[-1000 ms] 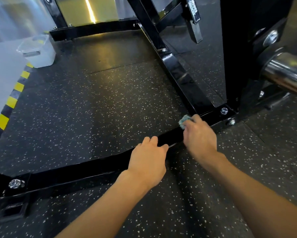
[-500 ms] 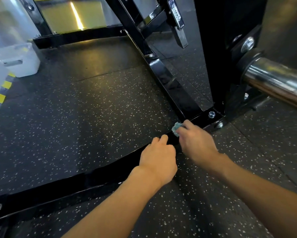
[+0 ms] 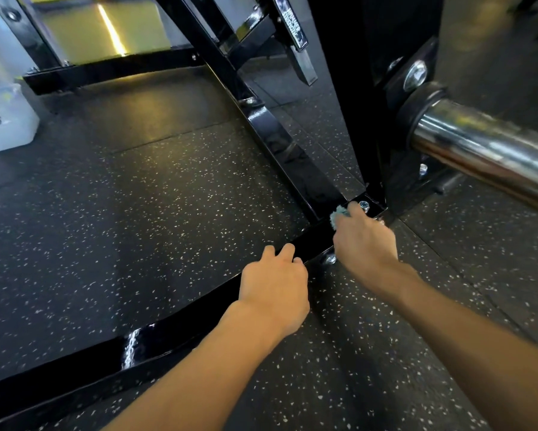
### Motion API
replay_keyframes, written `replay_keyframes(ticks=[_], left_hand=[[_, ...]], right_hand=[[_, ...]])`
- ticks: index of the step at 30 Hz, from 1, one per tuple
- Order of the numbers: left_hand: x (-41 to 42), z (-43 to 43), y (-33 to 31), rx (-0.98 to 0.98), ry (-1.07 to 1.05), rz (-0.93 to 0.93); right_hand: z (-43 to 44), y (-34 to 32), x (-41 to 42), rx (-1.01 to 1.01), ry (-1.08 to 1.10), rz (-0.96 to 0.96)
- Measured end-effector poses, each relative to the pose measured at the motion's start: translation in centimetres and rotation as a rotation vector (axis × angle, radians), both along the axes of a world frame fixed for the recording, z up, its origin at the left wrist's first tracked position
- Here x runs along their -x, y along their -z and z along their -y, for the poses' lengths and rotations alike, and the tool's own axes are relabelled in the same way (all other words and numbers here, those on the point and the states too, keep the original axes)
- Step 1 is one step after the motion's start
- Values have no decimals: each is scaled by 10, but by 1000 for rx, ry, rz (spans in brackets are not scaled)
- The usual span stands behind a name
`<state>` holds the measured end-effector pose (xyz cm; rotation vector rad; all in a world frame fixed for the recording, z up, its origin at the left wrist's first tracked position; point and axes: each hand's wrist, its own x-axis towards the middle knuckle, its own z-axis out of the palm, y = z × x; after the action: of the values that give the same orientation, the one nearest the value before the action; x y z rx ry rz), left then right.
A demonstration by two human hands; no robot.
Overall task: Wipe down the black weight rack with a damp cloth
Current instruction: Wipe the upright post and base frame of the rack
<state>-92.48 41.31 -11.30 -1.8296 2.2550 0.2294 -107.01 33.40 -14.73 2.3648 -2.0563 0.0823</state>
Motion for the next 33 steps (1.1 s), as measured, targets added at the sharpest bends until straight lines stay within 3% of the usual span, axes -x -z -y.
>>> replay_keyframes(ticks=[2, 4, 8, 9, 15, 20, 23, 25, 28, 33], left_hand=[[-1, 0, -1, -25, 13, 17], [-1, 0, -1, -51, 19, 34], [2, 4, -3, -72, 27, 72], [1, 4, -3, -75, 31, 74], [-3, 0, 1, -78, 48, 91], [-1, 1, 0, -70, 38, 96], [-2, 0, 1, -61, 45, 90], [-2, -1, 1, -64, 41, 94], [0, 0, -2, -61, 40, 85], [-3, 0, 1, -52, 45, 78]], right_hand=[[-18, 16, 15, -18, 82, 146], [-30, 33, 29, -85, 271, 458], [-13, 41, 32, -295, 758, 1566], [-6, 43, 28, -309, 800, 1729], [16, 47, 24, -216, 1007, 1550], [0, 49, 7, -102, 781, 1402], [14, 47, 15, -3, 898, 1394], [18, 50, 18, -110, 933, 1392], [5, 51, 8, -293, 804, 1268], [-1, 48, 4, -235, 843, 1337]])
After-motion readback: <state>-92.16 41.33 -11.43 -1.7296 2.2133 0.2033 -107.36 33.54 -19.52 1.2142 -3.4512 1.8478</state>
